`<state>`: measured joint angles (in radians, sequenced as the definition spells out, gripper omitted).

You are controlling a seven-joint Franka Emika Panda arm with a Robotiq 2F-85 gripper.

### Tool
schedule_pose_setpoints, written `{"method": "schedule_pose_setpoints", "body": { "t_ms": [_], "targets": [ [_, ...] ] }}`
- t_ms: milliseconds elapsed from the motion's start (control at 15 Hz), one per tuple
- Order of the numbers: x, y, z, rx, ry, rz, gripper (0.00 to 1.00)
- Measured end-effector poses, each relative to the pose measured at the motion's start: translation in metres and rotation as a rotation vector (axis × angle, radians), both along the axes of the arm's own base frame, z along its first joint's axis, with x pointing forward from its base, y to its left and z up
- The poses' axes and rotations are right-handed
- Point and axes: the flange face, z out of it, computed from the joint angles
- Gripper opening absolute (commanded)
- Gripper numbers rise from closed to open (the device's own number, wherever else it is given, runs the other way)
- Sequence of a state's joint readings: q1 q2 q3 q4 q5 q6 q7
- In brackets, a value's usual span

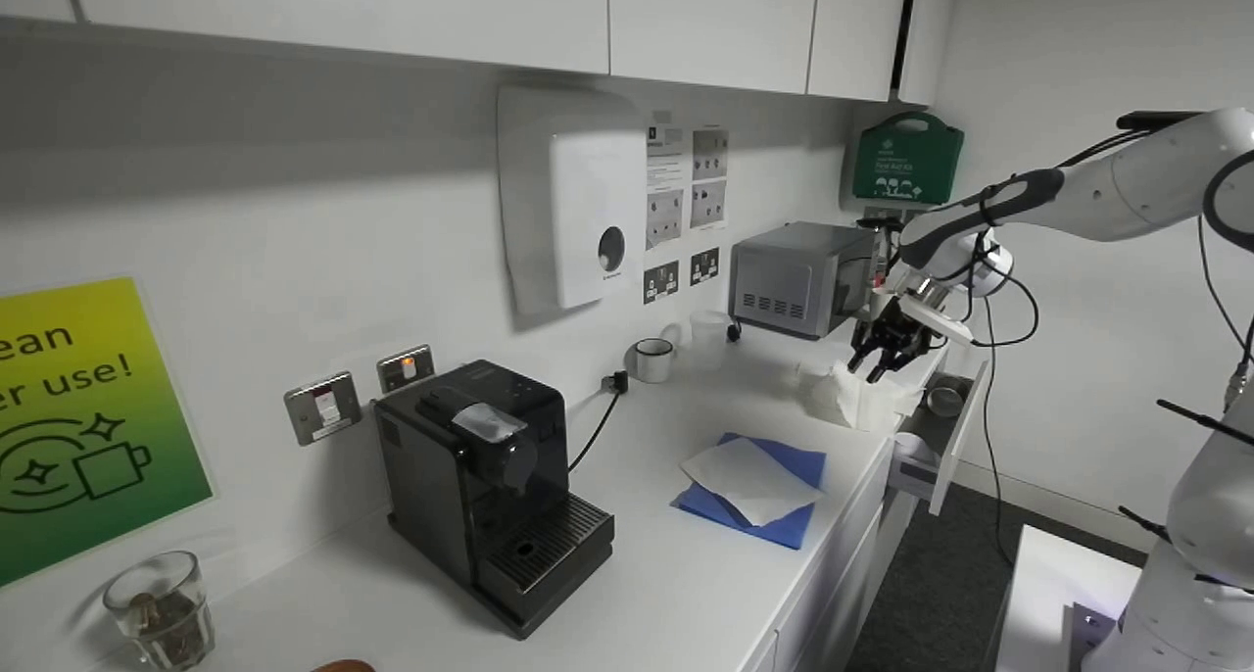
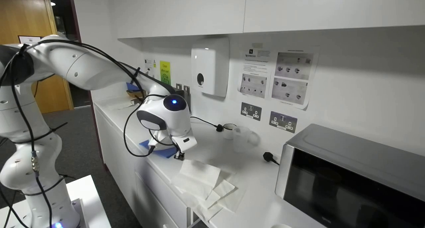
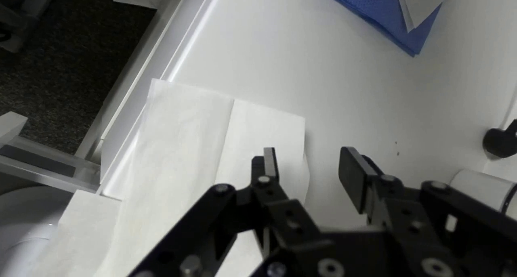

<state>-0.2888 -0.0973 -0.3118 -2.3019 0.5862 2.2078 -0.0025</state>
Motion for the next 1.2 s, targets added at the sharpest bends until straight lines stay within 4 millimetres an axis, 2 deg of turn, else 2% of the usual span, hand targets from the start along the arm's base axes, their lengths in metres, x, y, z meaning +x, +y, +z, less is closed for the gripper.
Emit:
{"method": "schedule_pose_setpoints", "body": {
  "t_ms": [200,467,600,867,1000,1200],
  "targets": [
    [0.007,0.014,0.009,-0.016,-0.021,0.028,0.99],
    [0.006,0.04,0.037,-0.051,-0.078,0.085,1.0],
    [0.003,0.064,0.057,-0.086,-0.109,0.145,1.0],
    [0.001,0.128,0.086,-0.194,-0.122,0.348,1.0],
    [0.002,0.157,0.091,-0.222,-0.106,0.457,1.0],
    [0.003,0.192,0.089,-0.26,-0.068,0.619,1.0]
  ]
}}
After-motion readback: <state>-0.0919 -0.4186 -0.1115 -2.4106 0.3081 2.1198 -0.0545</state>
